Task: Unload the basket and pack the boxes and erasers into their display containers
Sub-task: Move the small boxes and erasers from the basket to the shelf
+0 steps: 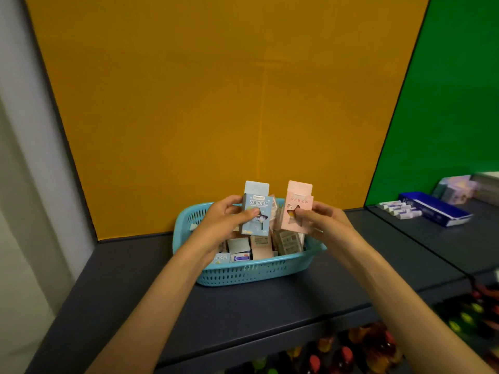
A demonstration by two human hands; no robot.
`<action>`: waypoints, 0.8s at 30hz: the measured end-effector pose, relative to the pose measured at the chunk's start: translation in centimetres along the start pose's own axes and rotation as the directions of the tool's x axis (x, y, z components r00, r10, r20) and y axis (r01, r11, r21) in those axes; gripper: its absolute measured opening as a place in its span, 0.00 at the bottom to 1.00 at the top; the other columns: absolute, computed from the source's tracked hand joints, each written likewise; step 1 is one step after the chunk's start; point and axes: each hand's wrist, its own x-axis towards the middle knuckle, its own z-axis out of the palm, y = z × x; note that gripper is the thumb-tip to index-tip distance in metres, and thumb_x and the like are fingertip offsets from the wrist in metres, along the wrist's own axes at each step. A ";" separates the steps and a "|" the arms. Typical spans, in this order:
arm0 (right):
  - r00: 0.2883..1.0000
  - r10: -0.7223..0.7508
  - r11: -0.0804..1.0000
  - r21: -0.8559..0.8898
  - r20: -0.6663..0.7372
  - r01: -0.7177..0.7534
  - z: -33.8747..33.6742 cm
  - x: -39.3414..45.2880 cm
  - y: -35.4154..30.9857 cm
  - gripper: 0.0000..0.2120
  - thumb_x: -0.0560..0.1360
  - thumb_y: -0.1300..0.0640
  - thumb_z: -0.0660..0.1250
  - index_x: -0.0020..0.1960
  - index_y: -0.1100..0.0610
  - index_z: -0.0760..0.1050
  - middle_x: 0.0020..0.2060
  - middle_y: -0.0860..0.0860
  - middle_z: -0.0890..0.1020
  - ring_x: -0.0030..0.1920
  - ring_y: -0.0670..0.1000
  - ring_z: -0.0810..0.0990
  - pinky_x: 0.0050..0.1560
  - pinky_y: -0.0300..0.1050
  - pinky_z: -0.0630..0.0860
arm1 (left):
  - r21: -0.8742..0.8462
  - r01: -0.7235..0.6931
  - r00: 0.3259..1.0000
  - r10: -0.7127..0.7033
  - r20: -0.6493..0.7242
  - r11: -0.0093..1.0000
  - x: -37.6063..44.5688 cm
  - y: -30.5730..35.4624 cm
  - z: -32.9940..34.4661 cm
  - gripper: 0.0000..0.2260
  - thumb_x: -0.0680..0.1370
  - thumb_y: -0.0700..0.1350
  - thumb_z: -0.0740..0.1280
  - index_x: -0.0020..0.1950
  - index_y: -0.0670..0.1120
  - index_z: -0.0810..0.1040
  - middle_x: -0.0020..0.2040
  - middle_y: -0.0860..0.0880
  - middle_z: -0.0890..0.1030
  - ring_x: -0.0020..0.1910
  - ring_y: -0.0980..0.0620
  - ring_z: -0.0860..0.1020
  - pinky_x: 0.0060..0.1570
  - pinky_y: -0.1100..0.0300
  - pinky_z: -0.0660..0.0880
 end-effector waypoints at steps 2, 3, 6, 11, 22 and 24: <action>1.000 -0.005 1.000 -0.028 -0.029 0.004 -2.3 -0.8 0.0 0.11 0.75 0.65 0.71 0.56 0.61 0.80 0.49 0.54 0.87 0.48 0.50 0.86 0.40 0.39 0.80 | 0.006 0.002 0.999 -0.002 0.042 1.000 0.3 -0.1 2.1 0.14 0.77 0.44 0.72 0.62 0.50 0.78 0.53 0.52 0.86 0.50 0.55 0.85 0.42 0.61 0.81; 0.999 -0.009 0.999 -0.040 -0.046 0.007 -3.5 -1.2 0.1 0.11 0.74 0.66 0.71 0.56 0.61 0.80 0.49 0.54 0.87 0.47 0.50 0.86 0.41 0.40 0.81 | 0.004 0.006 0.998 -0.006 0.062 1.000 0.5 -0.2 3.3 0.14 0.77 0.44 0.72 0.62 0.50 0.78 0.53 0.52 0.86 0.50 0.55 0.85 0.42 0.61 0.81; 0.996 -0.028 0.997 -0.069 -0.084 0.022 -7.6 -2.7 0.2 0.11 0.74 0.65 0.71 0.57 0.61 0.80 0.50 0.54 0.86 0.48 0.51 0.86 0.44 0.43 0.82 | -0.002 0.013 0.992 -0.013 0.126 1.000 1.2 -0.6 7.6 0.13 0.77 0.44 0.72 0.60 0.53 0.78 0.53 0.52 0.86 0.50 0.55 0.85 0.43 0.60 0.82; 0.993 -0.025 0.997 -0.074 -0.112 0.017 -15.9 -5.5 0.0 0.12 0.75 0.58 0.71 0.59 0.56 0.80 0.50 0.51 0.86 0.50 0.51 0.86 0.47 0.46 0.80 | 0.022 0.022 0.972 -0.027 0.233 1.000 2.3 -1.6 16.6 0.16 0.76 0.44 0.73 0.63 0.51 0.77 0.57 0.51 0.84 0.53 0.53 0.84 0.52 0.52 0.82; 0.970 0.026 0.998 -0.048 -0.241 -0.039 -40.1 -10.2 0.7 0.12 0.75 0.65 0.71 0.58 0.59 0.79 0.50 0.55 0.86 0.49 0.56 0.86 0.46 0.47 0.80 | 0.032 0.046 0.931 -0.055 0.362 0.998 3.7 -3.3 41.2 0.14 0.76 0.41 0.73 0.60 0.47 0.77 0.54 0.50 0.85 0.53 0.51 0.84 0.53 0.47 0.81; 0.966 0.021 0.997 -0.071 -0.259 -0.041 -44.2 -10.8 0.8 0.12 0.75 0.65 0.71 0.58 0.59 0.79 0.51 0.55 0.86 0.50 0.56 0.86 0.47 0.48 0.80 | 0.020 0.065 0.922 -0.068 0.382 0.998 3.9 -3.7 45.2 0.14 0.76 0.40 0.72 0.60 0.46 0.76 0.54 0.49 0.85 0.53 0.50 0.84 0.52 0.48 0.81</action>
